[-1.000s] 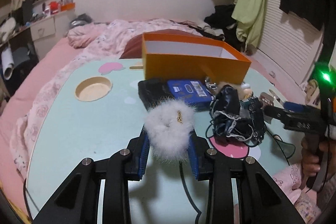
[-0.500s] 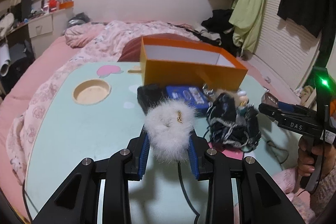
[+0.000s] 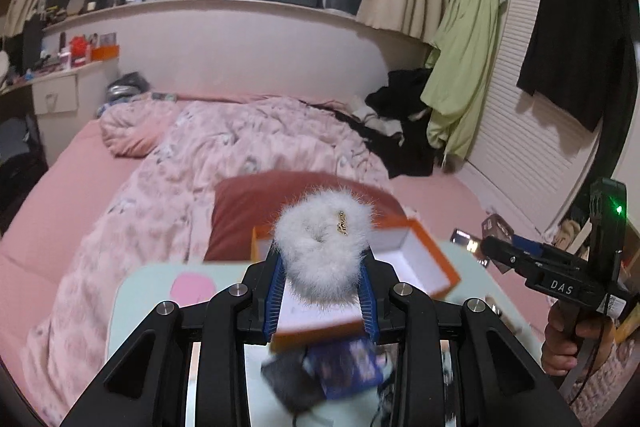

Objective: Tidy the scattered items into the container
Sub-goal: 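Lower the pompom and card box into the orange box and open both grippers, then grasp the black toy car on the table with the right gripper, then grasp the black square case with the left gripper while the right gripper holds the toy car, then lower the toy car and black case into the orange box and open both grippers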

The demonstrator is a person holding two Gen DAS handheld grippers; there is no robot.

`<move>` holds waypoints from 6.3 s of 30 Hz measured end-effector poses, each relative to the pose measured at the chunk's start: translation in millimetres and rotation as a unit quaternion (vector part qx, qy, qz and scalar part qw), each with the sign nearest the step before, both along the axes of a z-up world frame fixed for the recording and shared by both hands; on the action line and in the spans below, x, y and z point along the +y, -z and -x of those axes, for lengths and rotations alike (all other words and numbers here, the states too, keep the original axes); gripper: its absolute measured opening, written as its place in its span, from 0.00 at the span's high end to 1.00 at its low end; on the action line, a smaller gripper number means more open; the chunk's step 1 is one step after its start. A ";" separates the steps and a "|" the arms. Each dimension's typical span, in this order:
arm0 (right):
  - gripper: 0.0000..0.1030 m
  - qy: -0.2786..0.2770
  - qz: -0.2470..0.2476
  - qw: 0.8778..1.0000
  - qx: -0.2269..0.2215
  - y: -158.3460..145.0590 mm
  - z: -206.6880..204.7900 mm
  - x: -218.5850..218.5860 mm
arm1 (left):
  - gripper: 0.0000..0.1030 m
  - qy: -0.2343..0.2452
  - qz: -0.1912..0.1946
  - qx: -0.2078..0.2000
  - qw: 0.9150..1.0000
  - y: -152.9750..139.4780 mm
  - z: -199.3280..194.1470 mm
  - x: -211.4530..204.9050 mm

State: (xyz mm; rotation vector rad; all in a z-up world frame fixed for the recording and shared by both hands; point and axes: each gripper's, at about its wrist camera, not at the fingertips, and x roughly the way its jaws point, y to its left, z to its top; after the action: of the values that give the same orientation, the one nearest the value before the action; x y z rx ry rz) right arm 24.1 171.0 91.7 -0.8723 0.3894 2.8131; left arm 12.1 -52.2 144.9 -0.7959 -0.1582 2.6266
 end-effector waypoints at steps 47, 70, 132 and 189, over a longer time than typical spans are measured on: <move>0.25 -0.061 -0.023 0.992 -0.105 95.0 -82.7 -55.5 | 0.23 -0.037 0.079 -0.172 0.981 131.2 -93.4 4.0; 0.02 -0.054 -0.081 0.990 -0.099 125.0 -88.1 -69.9 | 0.00 -0.028 0.145 -0.125 0.981 151.0 -98.4 16.6; 0.71 -0.044 -0.086 0.993 -0.065 118.3 -87.8 -66.8 | 0.52 -0.086 0.059 -0.199 0.974 132.0 -8.6 2.4; 0.34 -0.055 -0.023 0.997 -0.042 54.2 -17.9 -50.5 | 0.14 -0.034 0.075 -0.146 0.986 99.7 -58.7 19.7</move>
State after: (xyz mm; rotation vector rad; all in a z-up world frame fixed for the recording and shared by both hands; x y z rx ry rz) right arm 42.1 120.5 37.5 -1.0287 0.2726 2.8584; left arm 70.8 -32.5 45.1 -1.2470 -0.0682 2.5953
